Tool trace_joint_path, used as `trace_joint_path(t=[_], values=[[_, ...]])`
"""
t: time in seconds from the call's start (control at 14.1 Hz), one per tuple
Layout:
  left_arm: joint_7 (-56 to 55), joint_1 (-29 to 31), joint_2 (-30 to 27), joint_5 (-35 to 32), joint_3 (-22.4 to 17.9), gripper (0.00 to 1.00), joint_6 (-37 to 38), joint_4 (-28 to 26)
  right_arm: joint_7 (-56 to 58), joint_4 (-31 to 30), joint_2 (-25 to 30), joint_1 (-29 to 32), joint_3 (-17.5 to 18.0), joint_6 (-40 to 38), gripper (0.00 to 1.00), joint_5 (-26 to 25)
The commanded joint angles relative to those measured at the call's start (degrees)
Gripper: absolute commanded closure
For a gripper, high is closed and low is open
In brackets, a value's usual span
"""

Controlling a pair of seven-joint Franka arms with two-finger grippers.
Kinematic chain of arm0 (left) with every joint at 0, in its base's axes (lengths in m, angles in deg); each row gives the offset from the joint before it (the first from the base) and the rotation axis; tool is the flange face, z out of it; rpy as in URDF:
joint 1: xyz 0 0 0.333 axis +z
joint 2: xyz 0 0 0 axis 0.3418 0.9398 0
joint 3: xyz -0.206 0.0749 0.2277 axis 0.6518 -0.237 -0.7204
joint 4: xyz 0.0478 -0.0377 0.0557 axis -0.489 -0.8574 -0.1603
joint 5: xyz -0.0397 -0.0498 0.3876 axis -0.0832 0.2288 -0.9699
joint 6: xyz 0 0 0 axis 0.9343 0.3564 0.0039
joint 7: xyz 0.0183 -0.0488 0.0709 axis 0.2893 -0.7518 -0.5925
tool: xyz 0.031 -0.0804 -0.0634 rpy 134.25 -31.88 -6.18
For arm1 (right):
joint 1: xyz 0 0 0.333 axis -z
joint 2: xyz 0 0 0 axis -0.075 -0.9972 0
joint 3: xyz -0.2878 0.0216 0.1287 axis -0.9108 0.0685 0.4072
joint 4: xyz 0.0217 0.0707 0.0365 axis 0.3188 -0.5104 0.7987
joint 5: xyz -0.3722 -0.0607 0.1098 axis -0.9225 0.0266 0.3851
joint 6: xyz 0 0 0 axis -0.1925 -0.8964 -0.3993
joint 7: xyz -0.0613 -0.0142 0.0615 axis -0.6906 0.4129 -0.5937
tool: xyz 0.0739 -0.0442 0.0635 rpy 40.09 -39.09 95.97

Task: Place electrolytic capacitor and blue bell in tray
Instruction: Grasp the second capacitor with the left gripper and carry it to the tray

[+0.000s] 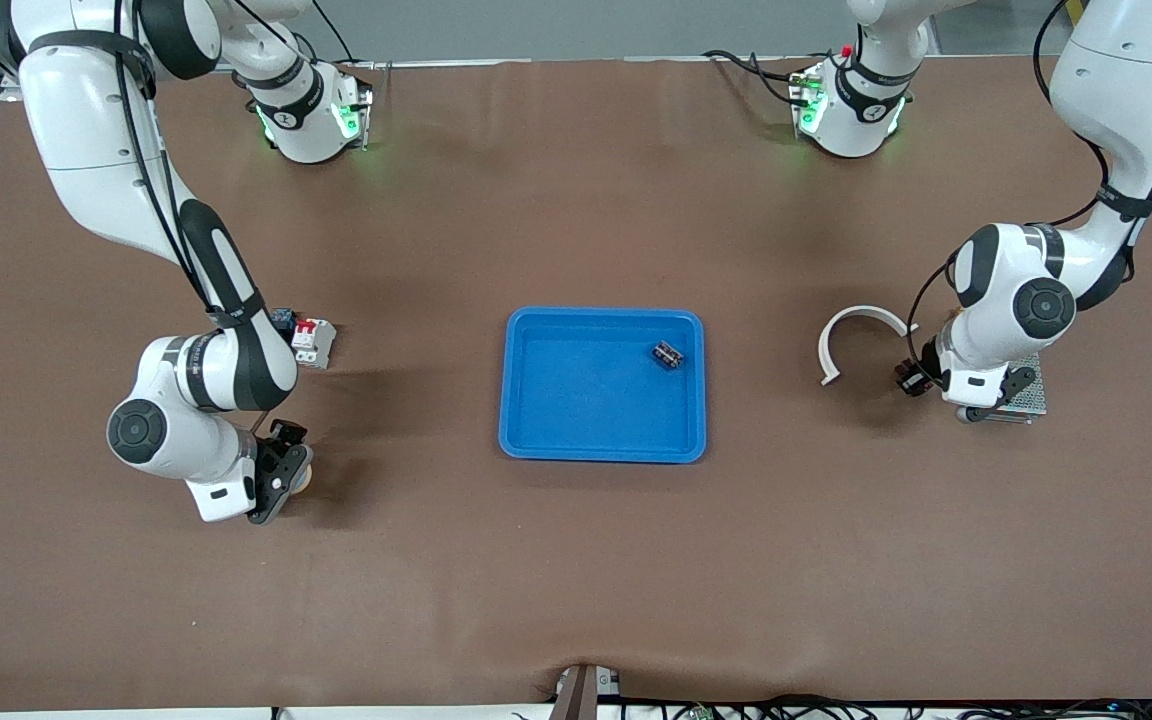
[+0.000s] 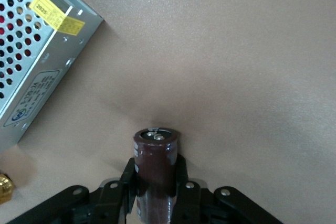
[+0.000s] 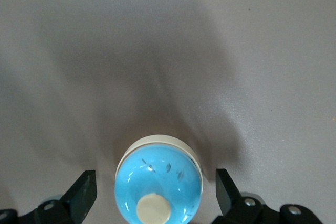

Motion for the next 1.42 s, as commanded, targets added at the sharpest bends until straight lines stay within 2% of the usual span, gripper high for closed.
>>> trace_joint_path(t=[0.0, 0.21, 0.28, 0.35, 0.43, 0.5, 0.57, 0.78, 0.99, 1.35], values=[[-1.0, -0.2, -1.5, -1.2, 0.9, 1.0, 3.0, 2.0, 1.2, -0.4, -0.2, 0.1, 0.3, 0.9, 0.0, 1.3], [-4.9, -0.1, -2.2, -1.2, 5.2, 1.0, 6.8, 5.5, 1.3, -0.4, -0.2, 0.2, 0.3, 0.9, 0.04, 1.3], [-5.5, -0.2, -2.2, -1.2, 6.7, 1.0, 8.0, 6.5, 1.3, -0.3, -0.2, 0.3, 0.3, 0.8, 0.13, 1.3], [-5.5, -0.1, -2.2, -1.2, 8.0, 1.0, 8.3, 7.0, 1.3, -0.3, -0.2, 0.2, 0.3, 0.9, 0.31, 1.3], [-5.7, -0.3, -2.2, -1.2, 9.1, 1.0, 8.3, 7.6, 1.2, -0.2, -0.2, 0.2, 0.3, 0.8, 0.37, 1.3], [-7.1, -0.3, -1.6, -1.2, 10.1, 1.0, 8.3, 8.6, 1.2, -0.1, -0.2, 0.2, 0.3, 0.6, 0.38, 1.3], [-9.1, -0.8, -1.4, -1.2, 10.9, 1.0, 8.3, 9.5, 1.2, 0.1, -0.1, 0.3, 0.2, 0.6, 0.46, 1.3], [-15.7, -6.5, -1.1, -1.2, 11.5, 1.0, 8.3, 10.8, 0.6, 0.4, -0.1, 0.3, 0.2, 0.2, 0.5, 1.3], [-23.6, -11.9, 2.1, -1.0, 11.5, 1.0, 8.4, 15.3, 0.3, 1.1, 0.3, 0.2, 0.2, -0.1, 0.5, 2.5], [-37.5, -20.9, 6.8, -0.9, 11.4, 1.0, 8.4, 21.9, -3.3, 4.2, 1.4, -0.1, 0.2, -7.0, 0.5, 5.4]])
